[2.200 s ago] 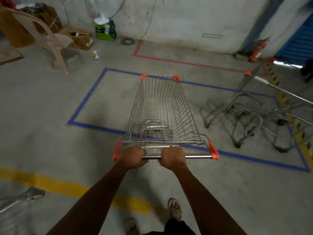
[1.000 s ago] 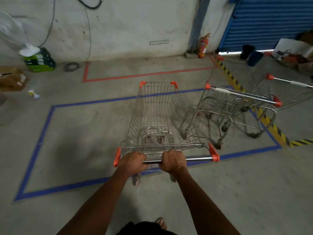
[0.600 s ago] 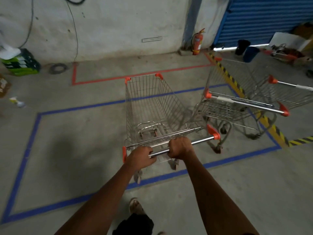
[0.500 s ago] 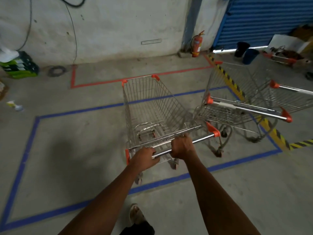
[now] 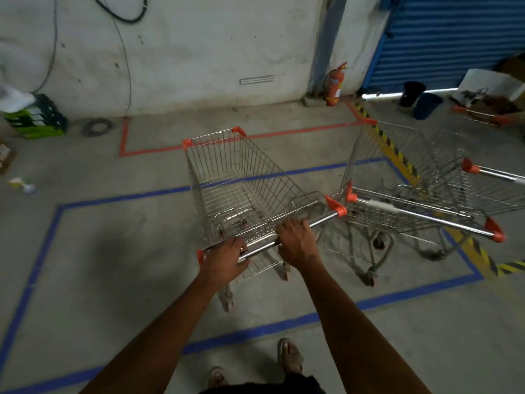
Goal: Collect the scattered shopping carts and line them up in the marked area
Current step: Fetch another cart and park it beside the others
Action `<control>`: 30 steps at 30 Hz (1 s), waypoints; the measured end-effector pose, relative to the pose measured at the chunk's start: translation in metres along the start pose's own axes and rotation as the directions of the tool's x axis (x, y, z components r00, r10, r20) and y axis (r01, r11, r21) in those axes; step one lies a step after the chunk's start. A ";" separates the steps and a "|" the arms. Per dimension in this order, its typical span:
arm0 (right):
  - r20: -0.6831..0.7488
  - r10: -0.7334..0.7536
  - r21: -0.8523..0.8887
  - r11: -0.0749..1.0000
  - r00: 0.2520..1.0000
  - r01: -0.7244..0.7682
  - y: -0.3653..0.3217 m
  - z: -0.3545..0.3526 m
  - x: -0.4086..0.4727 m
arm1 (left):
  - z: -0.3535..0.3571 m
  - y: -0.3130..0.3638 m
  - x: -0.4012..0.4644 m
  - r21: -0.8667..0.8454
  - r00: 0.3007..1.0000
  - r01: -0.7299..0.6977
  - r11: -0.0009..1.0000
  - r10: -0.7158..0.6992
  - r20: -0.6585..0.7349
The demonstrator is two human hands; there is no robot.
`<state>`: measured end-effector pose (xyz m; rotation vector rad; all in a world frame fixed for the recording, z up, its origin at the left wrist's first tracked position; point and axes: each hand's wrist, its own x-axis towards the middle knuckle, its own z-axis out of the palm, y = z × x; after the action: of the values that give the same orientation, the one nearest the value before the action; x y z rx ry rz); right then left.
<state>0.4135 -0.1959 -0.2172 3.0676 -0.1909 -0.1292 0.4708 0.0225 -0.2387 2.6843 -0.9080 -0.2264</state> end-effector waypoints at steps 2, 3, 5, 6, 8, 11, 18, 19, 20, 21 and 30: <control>-0.004 -0.045 0.015 0.999 0.999 0.045 0.008 -0.003 0.011 | -0.004 0.006 0.004 0.019 0.996 0.084 0.996 -0.083 -0.021; -0.006 -0.071 0.020 0.997 0.997 0.071 0.012 -0.005 0.015 | -0.005 0.009 0.007 0.030 0.991 0.130 0.991 -0.129 -0.028; -0.013 -0.128 0.019 0.992 0.992 0.128 0.020 -0.006 0.025 | -0.004 0.014 0.012 0.040 0.980 0.197 0.980 -0.195 -0.039; -0.022 -0.156 0.014 0.988 0.987 0.157 0.024 -0.006 0.029 | -0.004 0.018 0.015 0.040 0.976 0.216 0.976 -0.214 -0.049; -0.038 -0.215 0.006 0.977 0.976 0.215 0.033 -0.007 0.035 | -0.004 0.026 0.018 0.045 0.966 0.241 0.969 -0.236 -0.101; -0.064 -0.312 -0.012 0.950 0.948 0.312 0.043 -0.007 0.043 | -0.006 0.040 0.021 0.076 0.948 0.269 0.960 -0.250 -0.197; -0.096 -0.425 0.030 0.903 0.900 0.429 0.048 0.000 0.047 | -0.002 0.060 0.015 0.103 0.912 0.383 0.918 -0.358 -0.201; -0.096 -0.437 0.041 0.896 0.894 0.442 0.046 0.001 0.046 | -0.001 0.061 0.012 0.093 0.905 0.397 0.913 -0.372 -0.205; -0.102 -0.450 0.055 0.888 0.887 0.457 0.043 0.001 0.045 | 0.001 0.061 0.008 0.086 0.903 0.400 0.912 -0.376 -0.206; -0.112 -0.465 0.067 0.878 0.878 0.474 0.039 0.002 0.044 | 0.001 0.060 0.004 0.075 0.904 0.395 0.916 -0.373 -0.207; -0.203 -0.564 0.109 0.800 0.801 0.591 -0.009 -0.001 0.026 | -0.003 0.063 -0.053 -0.105 0.883 0.388 0.916 -0.402 -0.243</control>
<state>0.4406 -0.1906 -0.2190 3.1607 0.8002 0.1169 0.3942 0.0078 -0.2123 2.7369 -0.2660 0.0197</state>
